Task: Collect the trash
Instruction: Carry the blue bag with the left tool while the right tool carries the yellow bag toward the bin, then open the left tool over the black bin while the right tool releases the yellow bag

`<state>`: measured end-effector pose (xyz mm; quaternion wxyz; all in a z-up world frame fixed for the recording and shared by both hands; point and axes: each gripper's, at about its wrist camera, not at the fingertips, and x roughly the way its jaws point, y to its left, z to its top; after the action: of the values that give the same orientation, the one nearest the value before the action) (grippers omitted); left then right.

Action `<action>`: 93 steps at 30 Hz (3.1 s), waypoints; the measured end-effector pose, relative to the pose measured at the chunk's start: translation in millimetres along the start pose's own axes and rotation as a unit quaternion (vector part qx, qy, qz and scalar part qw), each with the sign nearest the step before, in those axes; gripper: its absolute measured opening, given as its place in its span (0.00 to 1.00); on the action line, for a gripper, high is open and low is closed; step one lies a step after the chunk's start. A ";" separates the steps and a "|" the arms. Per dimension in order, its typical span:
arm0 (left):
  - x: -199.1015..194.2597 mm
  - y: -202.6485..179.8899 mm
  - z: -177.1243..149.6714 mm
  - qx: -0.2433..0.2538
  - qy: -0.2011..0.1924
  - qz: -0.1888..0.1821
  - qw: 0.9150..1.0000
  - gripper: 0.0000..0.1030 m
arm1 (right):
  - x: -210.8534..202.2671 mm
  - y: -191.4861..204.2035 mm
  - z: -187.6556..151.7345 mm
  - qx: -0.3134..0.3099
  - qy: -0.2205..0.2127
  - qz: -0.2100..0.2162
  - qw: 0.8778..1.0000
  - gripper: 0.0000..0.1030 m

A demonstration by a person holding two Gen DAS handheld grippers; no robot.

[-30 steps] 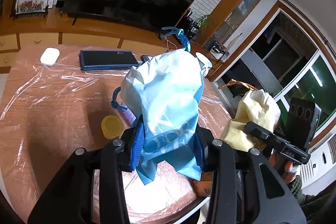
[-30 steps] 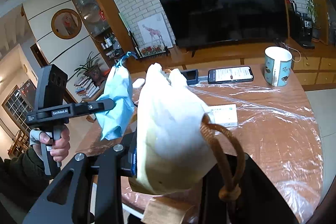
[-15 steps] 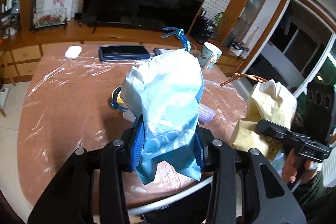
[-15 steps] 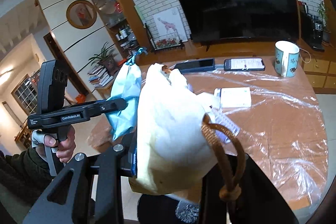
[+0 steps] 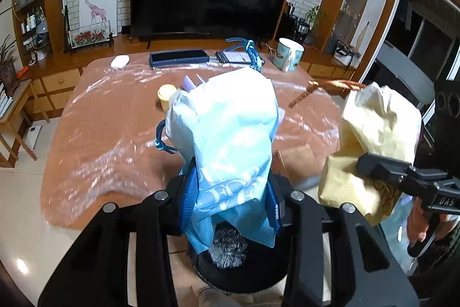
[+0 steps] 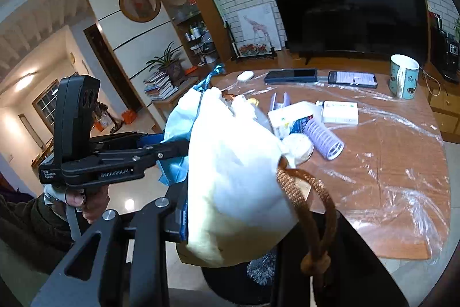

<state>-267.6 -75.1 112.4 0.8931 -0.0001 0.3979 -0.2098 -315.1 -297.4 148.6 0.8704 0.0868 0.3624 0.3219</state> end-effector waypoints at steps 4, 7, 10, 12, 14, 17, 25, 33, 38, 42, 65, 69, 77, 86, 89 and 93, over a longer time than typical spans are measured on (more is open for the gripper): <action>-5.1 -12.0 -17.9 0.013 0.008 0.014 1.000 0.41 | -3.3 2.8 -12.9 0.002 0.010 0.001 1.000 0.31; -7.1 -19.1 -27.7 0.019 0.012 0.019 1.000 0.41 | -5.6 6.2 -22.6 0.000 0.018 0.002 1.000 0.31; -9.1 -24.9 -36.8 0.025 0.017 0.024 0.999 0.41 | -6.9 7.9 -30.8 -0.003 0.027 0.001 1.000 0.31; -9.9 -26.8 -42.4 0.028 0.021 0.027 0.999 0.41 | -7.6 8.8 -37.1 -0.004 0.033 0.001 0.999 0.31; -10.9 -29.8 -47.9 0.034 0.024 0.033 0.999 0.41 | -7.8 7.8 -41.6 -0.002 0.037 0.001 0.999 0.31; -11.0 -33.8 -54.5 0.044 0.029 0.043 0.998 0.41 | -7.8 6.4 -47.5 0.001 0.043 0.002 0.999 0.31; -6.7 -45.0 -76.5 0.070 0.055 0.051 0.995 0.41 | -5.0 6.4 -64.0 0.001 0.064 0.000 0.998 0.31; 4.2 -55.4 -95.2 0.087 0.080 0.053 0.992 0.41 | 5.0 0.9 -79.5 0.007 0.088 -0.007 0.996 0.31; 12.8 -57.9 -103.5 0.097 0.096 0.055 0.989 0.41 | 11.4 -2.2 -86.8 0.009 0.098 -0.010 0.995 0.31; 21.0 -58.4 -110.2 0.102 0.110 0.055 0.987 0.41 | 18.5 -6.8 -90.5 0.013 0.106 -0.016 0.994 0.31; 74.2 -53.6 -132.8 0.114 0.178 0.049 0.976 0.41 | 70.6 -42.4 -109.9 0.055 0.140 -0.066 0.987 0.31; 85.6 -49.3 -135.0 0.115 0.190 0.047 0.974 0.41 | 82.1 -47.5 -112.6 0.067 0.145 -0.073 0.984 0.31; 106.2 -43.0 -137.7 0.116 0.208 0.050 0.970 0.41 | 105.6 -54.2 -118.8 0.079 0.159 -0.082 0.981 0.31; 111.8 -34.2 -128.1 0.100 0.200 0.053 0.973 0.64 | 106.4 -52.9 -118.5 0.075 0.157 -0.107 0.979 0.61; 104.8 -33.1 -124.3 0.097 0.193 0.055 0.975 0.64 | 94.2 -43.7 -115.8 0.050 0.151 -0.124 0.979 0.65; 86.3 -32.5 -117.1 0.090 0.173 0.056 0.979 0.64 | 70.7 -27.5 -102.9 0.013 0.127 -0.144 0.981 0.75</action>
<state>-311.6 -117.5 -23.6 0.8173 0.1385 0.5255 -0.1913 -334.6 -283.1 23.1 0.8534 0.0031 0.4828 0.1966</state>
